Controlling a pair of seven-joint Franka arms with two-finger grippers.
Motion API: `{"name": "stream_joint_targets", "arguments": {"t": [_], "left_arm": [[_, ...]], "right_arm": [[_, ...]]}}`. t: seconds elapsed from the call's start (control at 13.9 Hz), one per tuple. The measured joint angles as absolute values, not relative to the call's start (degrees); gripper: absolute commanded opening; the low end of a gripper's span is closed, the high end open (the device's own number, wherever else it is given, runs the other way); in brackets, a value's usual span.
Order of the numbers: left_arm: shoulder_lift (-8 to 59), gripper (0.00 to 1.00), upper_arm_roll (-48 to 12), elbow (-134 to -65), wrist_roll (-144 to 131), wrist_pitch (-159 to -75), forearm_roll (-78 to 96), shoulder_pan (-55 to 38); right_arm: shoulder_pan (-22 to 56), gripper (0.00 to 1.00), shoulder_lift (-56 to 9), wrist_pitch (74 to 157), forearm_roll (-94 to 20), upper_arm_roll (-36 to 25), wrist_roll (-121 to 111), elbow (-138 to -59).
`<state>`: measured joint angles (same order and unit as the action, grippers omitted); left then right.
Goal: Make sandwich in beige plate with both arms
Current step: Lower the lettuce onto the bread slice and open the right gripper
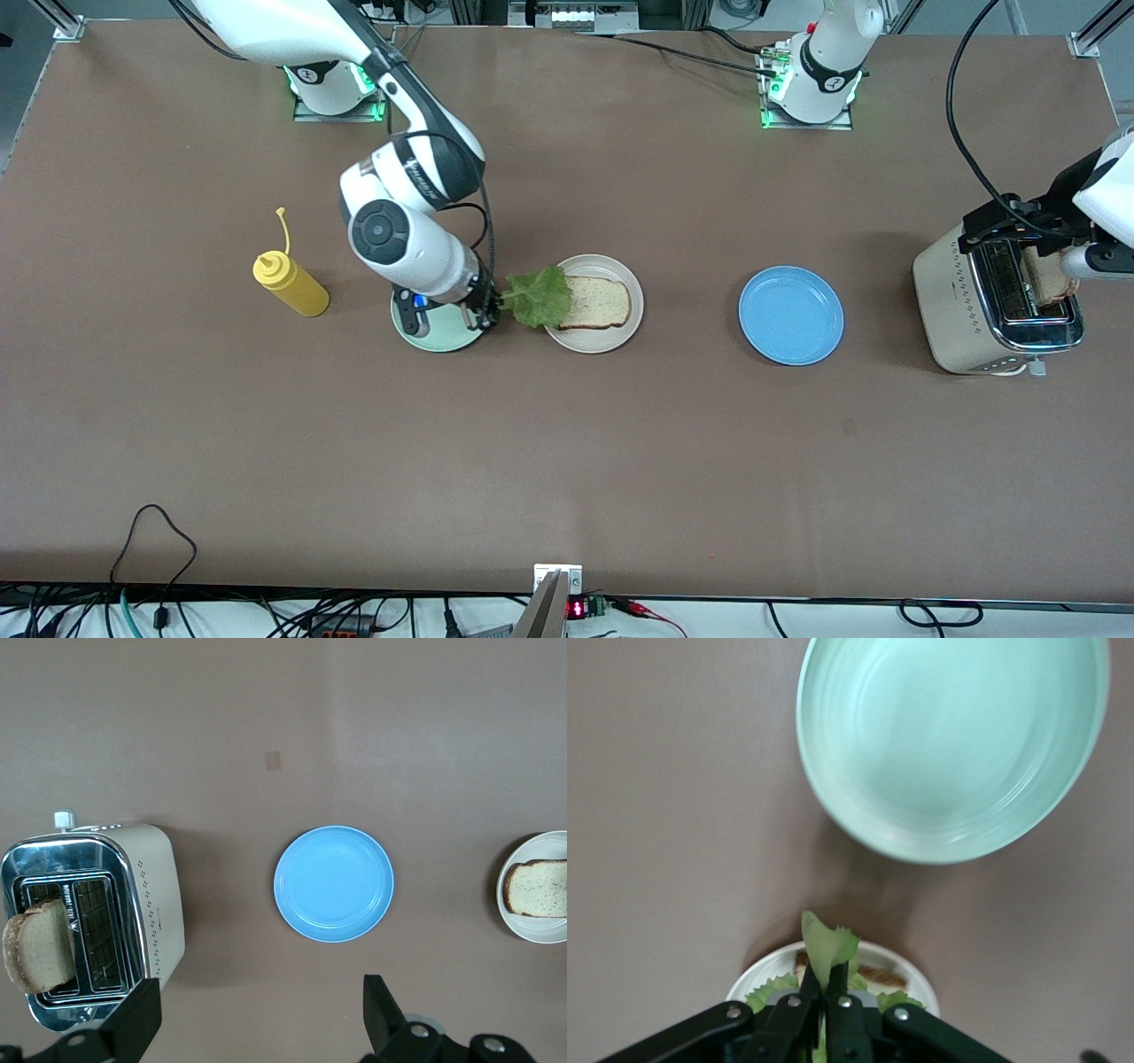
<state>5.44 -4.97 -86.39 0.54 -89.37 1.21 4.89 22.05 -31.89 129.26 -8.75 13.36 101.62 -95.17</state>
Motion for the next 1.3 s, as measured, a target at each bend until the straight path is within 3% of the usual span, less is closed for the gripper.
{"name": "stream_joint_targets", "arguments": {"t": [0.65, 0.86, 0.94, 1.08, 1.15, 1.3], "left_arm": [[5.4, 1.00, -5.0, -86.4, 0.5, -89.4, 1.2, 4.9], [5.4, 1.00, -5.0, -86.4, 0.5, -89.4, 1.2, 4.9], [5.4, 1.00, -5.0, -86.4, 0.5, -89.4, 1.2, 4.9], [5.4, 1.00, -5.0, -86.4, 0.5, -89.4, 1.2, 4.9], [5.4, 1.00, -5.0, -86.4, 0.5, -89.4, 1.2, 4.9], [5.4, 1.00, -5.0, -86.4, 0.5, -89.4, 1.2, 4.9]], "right_arm": [[26.6, 0.04, -38.5, 139.7, -13.3, 13.4, 106.4, -93.9], [27.2, 0.09, -40.5, 142.2, -13.3, 13.4, 107.4, -92.8], [27.3, 0.31, -41.1, 142.3, -13.3, 13.4, 107.5, -92.2], [27.6, 0.89, -41.7, 142.4, -13.4, 13.4, 107.7, -91.6], [27.8, 1.00, -41.8, 142.4, -13.4, 13.4, 107.7, -91.5], [28.1, 1.00, -41.8, 142.4, -13.4, 13.4, 107.8, -91.4]]}}
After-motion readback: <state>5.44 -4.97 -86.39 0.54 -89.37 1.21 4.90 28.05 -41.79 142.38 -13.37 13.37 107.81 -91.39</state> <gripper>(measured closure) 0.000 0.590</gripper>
